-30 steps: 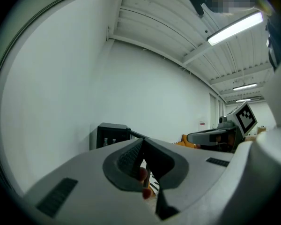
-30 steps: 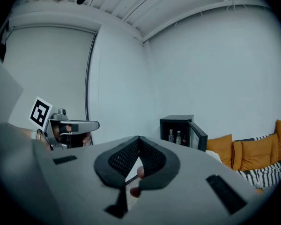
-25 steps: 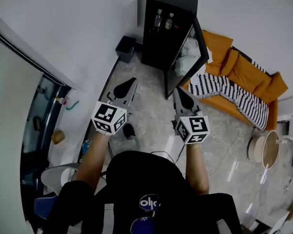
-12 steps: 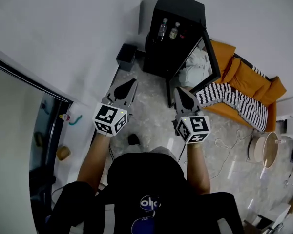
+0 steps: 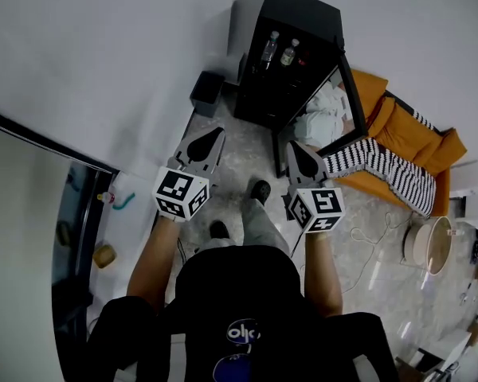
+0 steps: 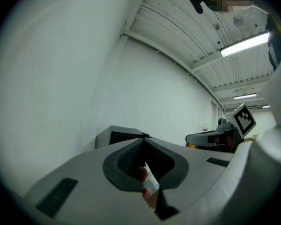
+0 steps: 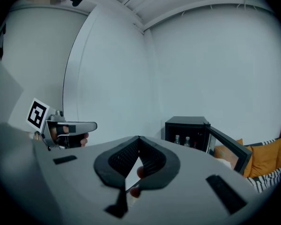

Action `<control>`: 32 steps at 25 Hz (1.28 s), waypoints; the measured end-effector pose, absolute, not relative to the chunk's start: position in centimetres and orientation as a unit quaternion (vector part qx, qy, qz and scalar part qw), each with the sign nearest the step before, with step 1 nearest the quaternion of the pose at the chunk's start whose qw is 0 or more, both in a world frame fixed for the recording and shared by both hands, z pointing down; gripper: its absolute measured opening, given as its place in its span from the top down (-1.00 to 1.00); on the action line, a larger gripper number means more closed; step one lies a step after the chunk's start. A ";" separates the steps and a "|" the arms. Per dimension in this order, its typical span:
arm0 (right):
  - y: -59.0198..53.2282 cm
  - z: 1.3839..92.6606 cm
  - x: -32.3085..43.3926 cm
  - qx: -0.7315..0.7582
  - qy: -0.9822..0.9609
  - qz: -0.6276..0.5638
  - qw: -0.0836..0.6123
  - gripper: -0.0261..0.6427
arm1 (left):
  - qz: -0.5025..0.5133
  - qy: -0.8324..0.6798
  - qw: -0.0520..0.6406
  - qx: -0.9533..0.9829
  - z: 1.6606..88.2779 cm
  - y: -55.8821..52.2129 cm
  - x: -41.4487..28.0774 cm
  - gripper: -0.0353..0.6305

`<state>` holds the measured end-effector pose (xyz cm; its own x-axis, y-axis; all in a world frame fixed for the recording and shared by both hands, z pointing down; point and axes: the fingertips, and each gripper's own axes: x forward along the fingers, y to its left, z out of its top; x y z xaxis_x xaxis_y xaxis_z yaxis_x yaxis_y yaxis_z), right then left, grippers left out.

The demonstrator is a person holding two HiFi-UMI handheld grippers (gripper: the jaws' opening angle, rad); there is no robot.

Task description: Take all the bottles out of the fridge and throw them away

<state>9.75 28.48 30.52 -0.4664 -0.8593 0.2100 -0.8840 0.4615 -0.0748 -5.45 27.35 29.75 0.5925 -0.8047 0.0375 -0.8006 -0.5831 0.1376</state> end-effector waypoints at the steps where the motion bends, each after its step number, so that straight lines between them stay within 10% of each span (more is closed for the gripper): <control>1: 28.0 30.6 9.8 0.511 -0.852 0.088 0.070 0.90 | -0.014 -0.452 0.070 0.889 29.8 26.8 -5.4 0.88; 32: -6.7 32.3 20.0 0.505 -0.854 0.117 0.050 0.90 | 0.037 -0.448 0.066 0.891 30.5 -7.0 6.5 0.88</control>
